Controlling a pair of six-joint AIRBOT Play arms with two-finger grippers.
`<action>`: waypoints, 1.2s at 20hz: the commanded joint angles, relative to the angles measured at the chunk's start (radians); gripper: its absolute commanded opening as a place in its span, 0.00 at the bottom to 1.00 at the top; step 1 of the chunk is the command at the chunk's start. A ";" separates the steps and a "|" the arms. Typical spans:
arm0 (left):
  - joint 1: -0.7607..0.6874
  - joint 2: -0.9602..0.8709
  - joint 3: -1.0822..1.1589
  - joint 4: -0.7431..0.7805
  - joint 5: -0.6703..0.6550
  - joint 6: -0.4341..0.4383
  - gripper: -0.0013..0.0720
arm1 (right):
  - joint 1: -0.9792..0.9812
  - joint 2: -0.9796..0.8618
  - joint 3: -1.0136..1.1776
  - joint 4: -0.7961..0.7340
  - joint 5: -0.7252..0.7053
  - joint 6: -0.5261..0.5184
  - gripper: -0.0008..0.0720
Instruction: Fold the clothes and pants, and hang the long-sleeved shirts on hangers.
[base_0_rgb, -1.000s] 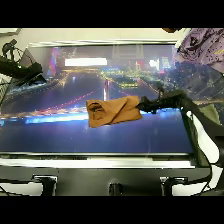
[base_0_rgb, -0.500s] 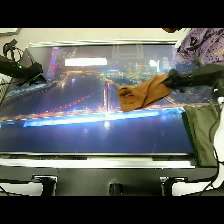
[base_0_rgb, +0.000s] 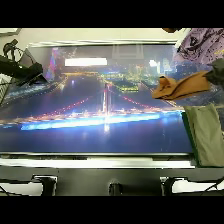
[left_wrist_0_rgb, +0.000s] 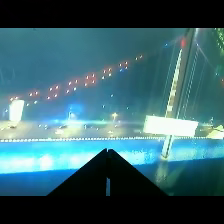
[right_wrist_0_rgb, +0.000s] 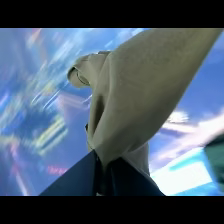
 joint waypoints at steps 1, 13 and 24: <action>0.000 0.000 0.000 -0.007 -0.008 0.000 0.04 | -0.068 0.043 0.010 -0.113 -0.035 0.101 0.05; -0.002 0.001 0.000 -0.007 -0.059 0.000 0.04 | -0.079 0.197 0.010 -0.489 -0.234 0.282 0.05; -0.002 0.000 0.000 -0.006 -0.074 0.004 0.04 | -0.079 0.264 -0.177 -0.678 -0.362 0.162 0.05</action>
